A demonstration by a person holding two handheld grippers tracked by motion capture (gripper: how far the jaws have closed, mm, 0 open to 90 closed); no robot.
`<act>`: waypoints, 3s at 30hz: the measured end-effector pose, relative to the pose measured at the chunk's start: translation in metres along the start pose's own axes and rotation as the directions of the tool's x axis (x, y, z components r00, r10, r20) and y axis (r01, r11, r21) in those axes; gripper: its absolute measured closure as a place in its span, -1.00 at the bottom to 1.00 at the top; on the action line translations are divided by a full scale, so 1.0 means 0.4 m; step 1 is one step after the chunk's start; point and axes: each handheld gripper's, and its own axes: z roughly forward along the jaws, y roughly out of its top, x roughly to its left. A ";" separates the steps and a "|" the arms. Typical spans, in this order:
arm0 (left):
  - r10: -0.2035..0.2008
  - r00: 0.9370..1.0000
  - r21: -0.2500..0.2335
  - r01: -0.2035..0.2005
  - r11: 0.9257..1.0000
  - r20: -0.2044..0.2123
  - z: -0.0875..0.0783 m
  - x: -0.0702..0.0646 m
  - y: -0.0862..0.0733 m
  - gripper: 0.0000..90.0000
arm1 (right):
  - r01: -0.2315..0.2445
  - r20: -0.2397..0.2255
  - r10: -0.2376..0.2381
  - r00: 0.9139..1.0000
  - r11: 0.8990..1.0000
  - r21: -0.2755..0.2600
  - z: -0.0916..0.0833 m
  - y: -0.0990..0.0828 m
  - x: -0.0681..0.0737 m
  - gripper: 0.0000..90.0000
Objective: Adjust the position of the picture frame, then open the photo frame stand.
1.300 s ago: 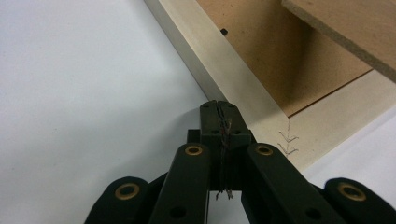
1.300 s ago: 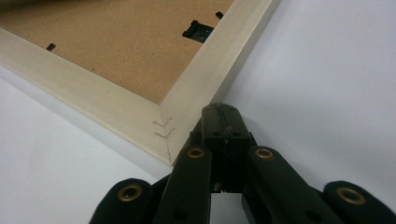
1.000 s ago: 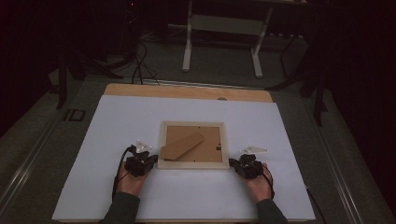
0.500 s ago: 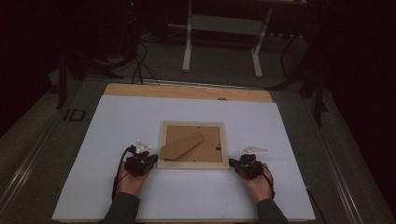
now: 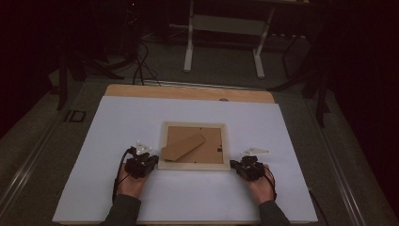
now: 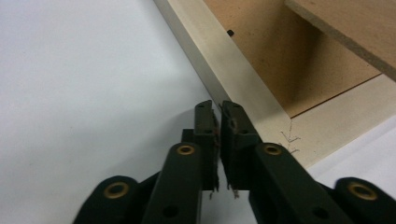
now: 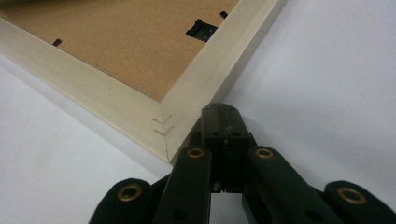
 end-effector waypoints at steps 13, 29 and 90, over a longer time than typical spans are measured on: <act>-0.042 0.999 -0.108 0.045 0.993 0.027 -0.110 0.028 0.041 0.66 | 0.038 0.033 -0.037 0.999 0.999 -0.024 -0.018 0.015 0.001 0.90; 0.103 0.983 -0.070 -0.094 0.993 0.152 -0.136 -0.008 0.177 0.11 | 0.047 0.009 -0.047 0.999 0.993 -0.105 -0.085 0.044 -0.009 0.57; 0.127 0.912 0.160 -0.203 0.966 0.390 0.060 -0.053 0.317 -0.24 | -0.040 -0.040 0.036 0.999 0.993 -0.107 -0.137 0.064 -0.046 -0.24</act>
